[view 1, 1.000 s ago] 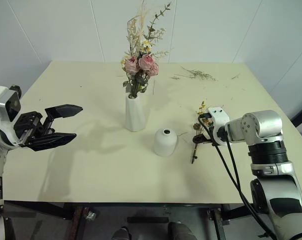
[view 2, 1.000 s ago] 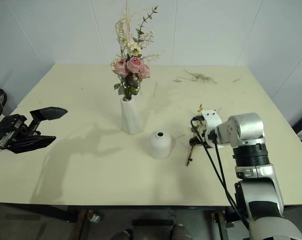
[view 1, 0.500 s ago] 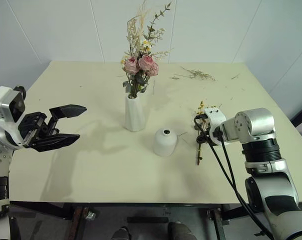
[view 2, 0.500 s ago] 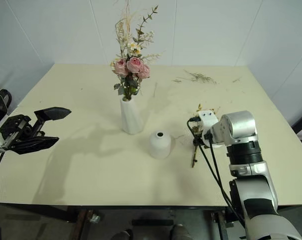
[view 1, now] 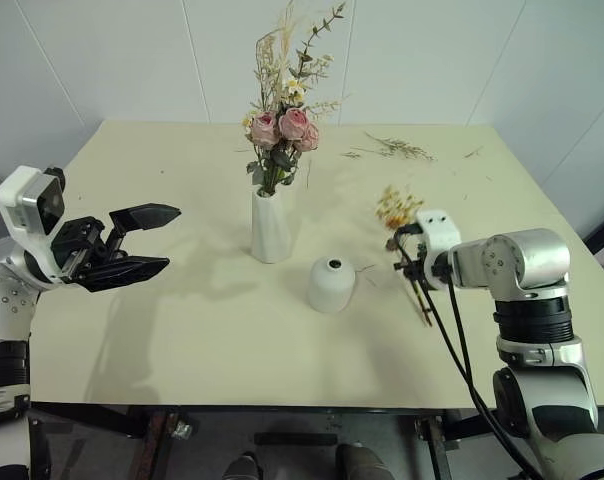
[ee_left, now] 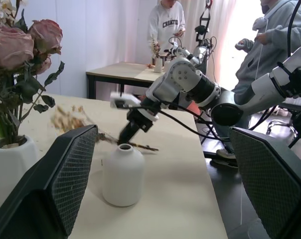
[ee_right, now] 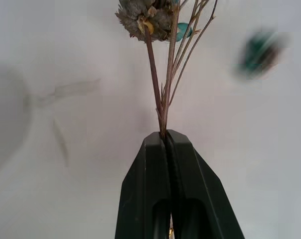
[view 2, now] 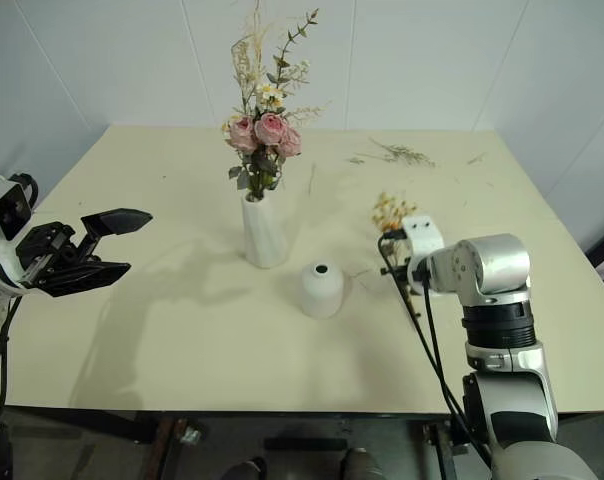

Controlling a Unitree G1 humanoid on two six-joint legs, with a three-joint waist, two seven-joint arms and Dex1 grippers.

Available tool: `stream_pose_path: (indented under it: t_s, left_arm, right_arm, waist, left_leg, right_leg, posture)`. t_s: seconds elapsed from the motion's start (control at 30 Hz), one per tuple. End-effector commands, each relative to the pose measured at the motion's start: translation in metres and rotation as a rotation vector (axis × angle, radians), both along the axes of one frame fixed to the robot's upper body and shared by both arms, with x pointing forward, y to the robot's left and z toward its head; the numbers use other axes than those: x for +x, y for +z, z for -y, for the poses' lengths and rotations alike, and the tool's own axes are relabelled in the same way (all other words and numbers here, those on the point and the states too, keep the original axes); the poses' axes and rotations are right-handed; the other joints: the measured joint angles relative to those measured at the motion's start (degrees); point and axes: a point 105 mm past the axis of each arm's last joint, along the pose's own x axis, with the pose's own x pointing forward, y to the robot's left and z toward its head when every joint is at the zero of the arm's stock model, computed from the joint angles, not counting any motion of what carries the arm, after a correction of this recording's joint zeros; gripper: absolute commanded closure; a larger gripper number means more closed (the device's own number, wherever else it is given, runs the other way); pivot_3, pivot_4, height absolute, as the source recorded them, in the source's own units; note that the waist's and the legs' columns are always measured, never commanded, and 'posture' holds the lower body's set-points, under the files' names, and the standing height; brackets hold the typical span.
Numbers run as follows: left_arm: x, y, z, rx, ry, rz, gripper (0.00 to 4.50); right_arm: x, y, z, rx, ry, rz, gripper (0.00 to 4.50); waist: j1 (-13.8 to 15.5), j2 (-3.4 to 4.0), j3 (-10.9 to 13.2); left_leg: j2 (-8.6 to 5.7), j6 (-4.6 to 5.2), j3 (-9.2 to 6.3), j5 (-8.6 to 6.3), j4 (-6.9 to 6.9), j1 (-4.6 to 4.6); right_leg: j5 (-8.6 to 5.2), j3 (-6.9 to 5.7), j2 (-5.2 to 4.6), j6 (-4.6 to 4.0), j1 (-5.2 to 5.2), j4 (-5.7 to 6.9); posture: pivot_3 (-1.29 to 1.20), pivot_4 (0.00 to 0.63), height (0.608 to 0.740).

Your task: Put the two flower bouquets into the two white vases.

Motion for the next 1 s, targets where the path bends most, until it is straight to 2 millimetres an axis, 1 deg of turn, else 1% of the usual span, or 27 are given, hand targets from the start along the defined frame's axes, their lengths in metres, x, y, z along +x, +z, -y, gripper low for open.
stream_pose_path:
  t_s: [0.03, 0.13, 0.17, 0.2, 0.27, 0.33, 0.4, 0.5, 0.6, 0.63, 0.67, 0.73, 0.8, 0.87, 1.0]
  left_arm:
    - [-0.009, 0.003, 0.003, 0.021, -0.117, 0.043, 0.0]
    - [-0.007, 0.005, 0.006, 0.012, -0.136, 0.041, 0.0]
    - [-0.006, 0.006, 0.007, 0.012, -0.14, 0.04, 0.0]
    - [-0.006, 0.006, 0.007, 0.013, -0.142, 0.038, 0.0]
    - [-0.004, 0.007, 0.009, 0.019, -0.145, 0.036, 0.0]
    - [-0.003, 0.007, 0.009, 0.022, -0.144, 0.034, 0.0]
    - [-0.002, 0.007, 0.009, 0.025, -0.144, 0.03, 0.0]
    - [-0.001, 0.006, 0.008, 0.028, -0.141, 0.022, 0.0]
    - [0.001, 0.004, 0.008, 0.039, -0.135, 0.001, 0.0]
    - [0.002, 0.003, 0.007, 0.042, -0.133, -0.004, 0.0]
    - [0.002, 0.002, 0.007, 0.046, -0.129, -0.01, 0.0]
    - [0.002, 0.002, 0.005, 0.049, -0.125, -0.015, 0.0]
    - [0.004, 0.0, 0.004, 0.075, -0.107, -0.012, 0.0]
    - [0.005, -0.001, 0.002, 0.087, -0.088, 0.002, 0.0]
    - [0.007, 0.001, -0.004, 0.084, -0.043, 0.056, 0.0]
  right_arm:
    - [0.01, 0.057, 0.006, 0.014, -0.055, 0.381, 4.46]
    - [0.01, 0.095, 0.0, 0.031, -0.037, 0.675, 4.46]
    - [0.008, 0.103, 0.0, 0.042, -0.045, 0.746, 4.46]
    - [0.007, 0.106, 0.0, 0.05, -0.053, 0.786, 4.46]
    - [-0.004, 0.122, -0.01, 0.099, 0.003, 0.918, 4.46]
    - [-0.014, 0.133, -0.019, 0.142, 0.059, 1.017, 4.46]
    - [-0.021, 0.136, -0.026, 0.181, 0.098, 1.064, 4.46]
    - [-0.028, 0.137, -0.036, 0.232, 0.147, 1.083, 4.46]
    - [-0.046, 0.142, -0.061, 0.302, 0.293, 1.138, 4.46]
    - [-0.052, 0.141, -0.07, 0.312, 0.349, 1.145, 4.46]
    - [-0.057, 0.136, -0.08, 0.299, 0.409, 1.135, 4.46]
    - [-0.061, 0.13, -0.089, 0.278, 0.465, 1.12, 4.46]
    - [-0.07, 0.109, -0.112, 0.236, 0.601, 1.065, 4.46]
    - [-0.077, 0.096, -0.126, 0.227, 0.675, 1.035, 4.46]
    - [-0.08, 0.086, -0.137, 0.225, 0.695, 1.025, 4.46]
  waist:
    - [-0.1, 0.0, 0.0]
    - [-0.1, 0.0, 0.0]
    - [-0.1, 0.0, 0.0]
    - [-0.1, 0.0, 0.0]
    - [-0.1, 0.0, 0.0]
    - [0.0, 0.0, 0.0]
    - [-0.1, 0.0, 0.0]
    - [-0.1, 0.01, 0.0]
    - [-0.1, 0.01, 0.0]
    - [-0.1, 0.01, 0.0]
    - [-0.1, 0.01, 0.0]
    - [-0.1, 0.01, 0.0]
    - [0.0, 0.01, 0.0]
    - [0.0, 0.0, 0.0]
    - [0.0, 0.0, 0.0]
  left_leg:
    - [0.0, 0.0, 0.01, 0.0, -0.02, 0.02]
    - [0.0, 0.0, 0.01, 0.0, -0.05, 0.01]
    - [0.0, 0.0, 0.01, 0.0, -0.06, 0.01]
    - [0.0, 0.0, 0.03, 0.0, -0.07, 0.01]
    - [0.0, 0.0, 0.01, 0.0, -0.1, 0.01]
    - [0.0, -0.01, 0.0, 0.0, -0.13, 0.0]
    - [0.0, -0.01, 0.01, 0.0, -0.15, 0.0]
    - [0.01, -0.01, 0.0, 0.0, -0.15, 0.03]
    - [0.01, -0.01, -0.02, 0.01, -0.14, 0.04]
    - [0.01, -0.01, -0.02, 0.01, -0.14, 0.04]
    - [0.01, -0.02, -0.02, 0.01, -0.14, 0.05]
    - [0.02, -0.02, -0.03, 0.01, -0.14, 0.06]
    - [0.02, -0.02, -0.02, 0.01, -0.14, 0.06]
    - [0.02, -0.02, -0.03, 0.01, -0.14, 0.07]
    - [0.02, -0.02, -0.02, 0.01, -0.13, 0.06]
  right_leg:
    - [0.0, 0.0, 0.0, 0.0, 0.01, -0.01]
    - [0.0, 0.0, 0.0, 0.01, 0.01, -0.04]
    - [0.0, 0.0, 0.0, 0.01, 0.0, -0.04]
    - [0.0, 0.01, 0.0, 0.01, 0.0, -0.05]
    - [-0.01, 0.0, 0.0, 0.02, 0.0, -0.04]
    - [-0.01, 0.0, 0.0, 0.03, 0.0, -0.06]
    - [-0.01, 0.0, -0.01, 0.03, 0.0, -0.07]
    - [-0.02, 0.01, 0.0, 0.02, 0.0, -0.02]
    - [-0.03, 0.0, 0.0, 0.0, 0.0, 0.03]
    - [-0.03, 0.0, 0.0, 0.0, 0.0, 0.04]
    - [-0.03, 0.0, 0.0, 0.0, 0.0, 0.04]
    - [-0.05, 0.0, 0.01, -0.03, 0.0, 0.06]
    - [-0.05, 0.0, 0.01, -0.03, 0.0, 0.06]
    - [-0.06, -0.01, 0.01, -0.04, 0.01, 0.04]
    - [-0.07, -0.01, 0.0, -0.05, 0.0, 0.05]
  posture:
    - [0.0, 0.15, 0.74]
    - [0.0, 0.15, 0.74]
    - [0.0, 0.15, 0.74]
    - [0.0, 0.15, 0.74]
    - [0.0, 0.15, 0.74]
    - [0.0, 0.15, 0.74]
    - [0.0, 0.15, 0.74]
    - [0.0, 0.15, 0.74]
    - [0.0, 0.15, 0.74]
    - [0.0, 0.15, 0.74]
    - [0.0, 0.15, 0.74]
    - [0.0, 0.15, 0.74]
    - [0.0, 0.15, 0.74]
    - [0.0, 0.15, 0.74]
    - [0.0, 0.15, 0.74]
